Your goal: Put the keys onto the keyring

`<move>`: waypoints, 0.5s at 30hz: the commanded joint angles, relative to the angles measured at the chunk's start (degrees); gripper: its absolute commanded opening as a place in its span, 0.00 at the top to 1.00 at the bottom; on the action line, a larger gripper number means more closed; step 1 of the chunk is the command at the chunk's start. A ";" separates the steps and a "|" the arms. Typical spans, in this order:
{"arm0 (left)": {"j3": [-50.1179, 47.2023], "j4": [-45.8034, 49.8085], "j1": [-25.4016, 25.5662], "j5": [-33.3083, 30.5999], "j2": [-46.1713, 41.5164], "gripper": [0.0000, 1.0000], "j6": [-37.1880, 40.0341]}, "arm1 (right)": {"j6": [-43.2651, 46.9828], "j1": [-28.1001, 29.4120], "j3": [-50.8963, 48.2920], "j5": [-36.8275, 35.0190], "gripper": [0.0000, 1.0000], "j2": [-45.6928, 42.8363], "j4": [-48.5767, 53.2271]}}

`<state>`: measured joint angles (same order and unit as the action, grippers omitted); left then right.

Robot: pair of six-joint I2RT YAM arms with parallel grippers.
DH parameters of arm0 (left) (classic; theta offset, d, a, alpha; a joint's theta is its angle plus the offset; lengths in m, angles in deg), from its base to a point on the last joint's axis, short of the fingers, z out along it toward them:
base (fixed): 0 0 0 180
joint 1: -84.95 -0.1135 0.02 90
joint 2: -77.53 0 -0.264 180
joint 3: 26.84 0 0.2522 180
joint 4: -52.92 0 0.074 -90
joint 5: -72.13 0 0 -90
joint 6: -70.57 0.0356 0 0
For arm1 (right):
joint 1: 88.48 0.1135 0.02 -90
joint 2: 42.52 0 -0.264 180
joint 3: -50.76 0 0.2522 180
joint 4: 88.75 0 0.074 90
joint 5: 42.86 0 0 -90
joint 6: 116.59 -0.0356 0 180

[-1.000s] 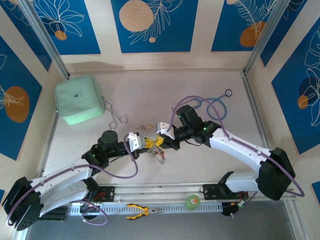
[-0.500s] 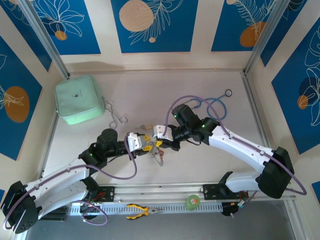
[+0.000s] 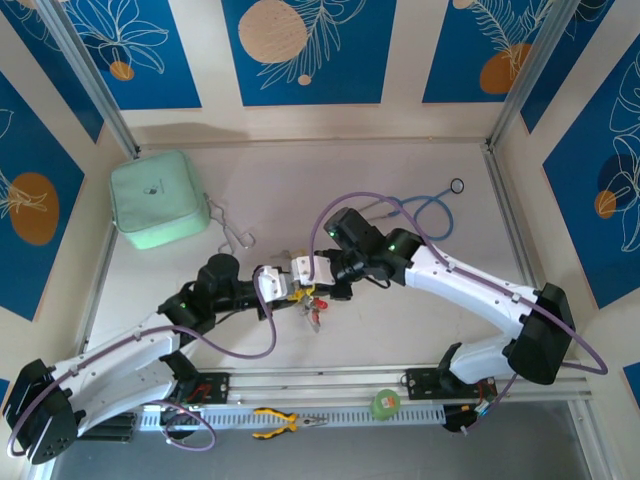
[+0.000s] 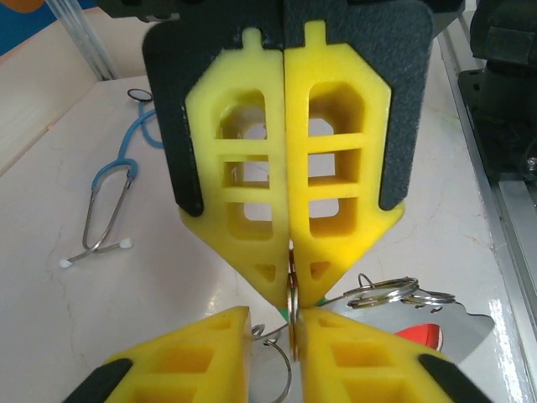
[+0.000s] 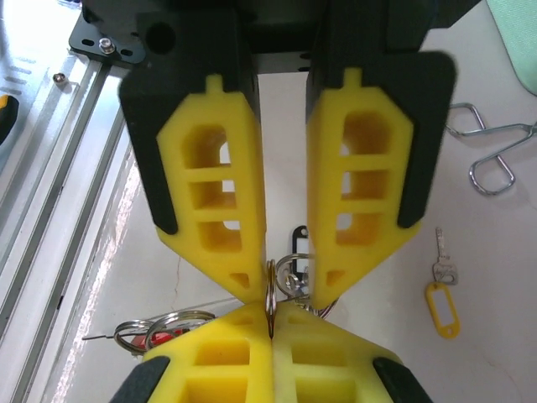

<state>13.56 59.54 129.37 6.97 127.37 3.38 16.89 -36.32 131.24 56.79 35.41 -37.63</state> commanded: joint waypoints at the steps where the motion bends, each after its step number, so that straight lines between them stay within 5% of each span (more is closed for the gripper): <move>1: 1.30 -1.21 0.20 0.16 0.01 0.84 0.57 | -0.35 1.14 2.05 2.90 1.00 0.54 -0.76; 6: 0.77 -1.32 0.15 -0.23 -1.25 1.00 0.58 | -2.96 -0.64 -0.52 5.59 0.92 -1.87 -3.63; 9: -0.62 -3.37 0.19 -0.23 -2.48 1.00 -0.21 | -5.39 -4.43 -4.61 9.40 0.75 -5.06 -6.65; 15: -2.97 -8.00 0.17 1.18 -3.96 1.00 -1.41 | -8.21 -7.06 -10.18 12.23 0.72 -7.03 -9.79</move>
<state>11.42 56.72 129.37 6.95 124.68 2.99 11.17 -43.56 122.47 64.75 28.55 -45.24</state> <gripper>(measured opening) 0.064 0.282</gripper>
